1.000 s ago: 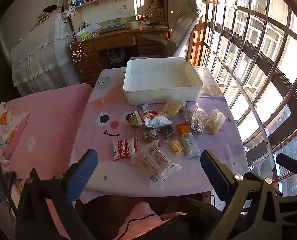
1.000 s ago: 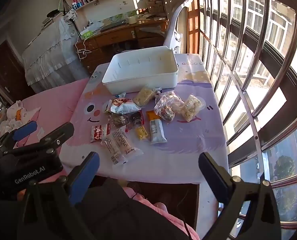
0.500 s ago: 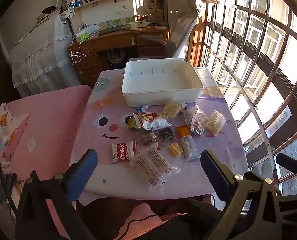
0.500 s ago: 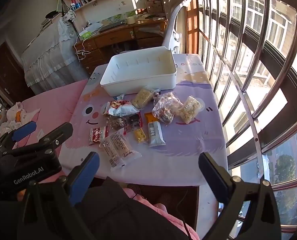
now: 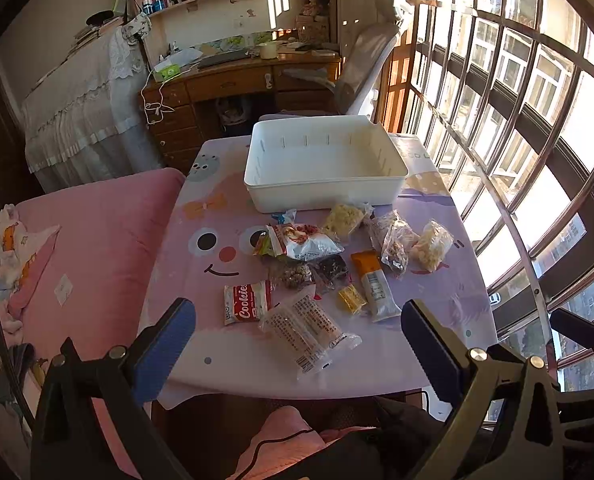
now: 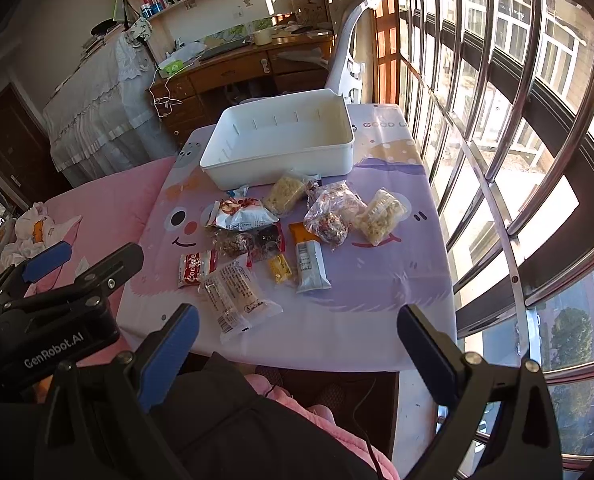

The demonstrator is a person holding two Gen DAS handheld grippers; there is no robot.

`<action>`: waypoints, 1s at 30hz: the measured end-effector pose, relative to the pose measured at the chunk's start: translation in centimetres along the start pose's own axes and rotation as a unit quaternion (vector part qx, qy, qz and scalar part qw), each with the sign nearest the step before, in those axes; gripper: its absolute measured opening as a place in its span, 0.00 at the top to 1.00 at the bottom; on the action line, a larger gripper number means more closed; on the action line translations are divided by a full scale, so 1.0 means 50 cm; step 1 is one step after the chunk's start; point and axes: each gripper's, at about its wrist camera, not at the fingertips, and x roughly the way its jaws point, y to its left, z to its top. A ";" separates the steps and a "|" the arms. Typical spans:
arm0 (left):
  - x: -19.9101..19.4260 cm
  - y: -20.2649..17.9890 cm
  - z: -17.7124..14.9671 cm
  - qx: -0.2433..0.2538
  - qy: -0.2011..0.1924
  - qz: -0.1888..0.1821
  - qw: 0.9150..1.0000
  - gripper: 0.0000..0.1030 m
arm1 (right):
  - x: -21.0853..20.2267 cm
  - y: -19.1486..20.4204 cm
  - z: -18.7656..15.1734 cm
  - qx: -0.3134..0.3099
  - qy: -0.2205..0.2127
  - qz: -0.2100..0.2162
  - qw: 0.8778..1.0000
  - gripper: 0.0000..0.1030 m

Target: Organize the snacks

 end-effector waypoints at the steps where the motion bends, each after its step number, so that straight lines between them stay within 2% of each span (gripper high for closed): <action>1: -0.001 0.000 0.000 0.000 0.000 0.000 1.000 0.01 | 0.000 0.000 0.000 0.000 0.000 0.000 1.000 0.03; 14: 0.022 0.000 0.005 -0.012 0.002 0.003 1.000 0.01 | 0.006 -0.002 -0.003 0.000 0.006 0.012 1.000 0.03; 22: 0.016 0.030 -0.008 -0.047 0.010 -0.004 0.999 0.01 | 0.014 -0.001 0.003 -0.007 0.012 0.017 1.000 0.03; 30: 0.023 0.058 0.008 -0.051 0.010 -0.018 0.998 0.03 | 0.026 0.010 0.024 -0.002 0.018 0.020 1.000 0.03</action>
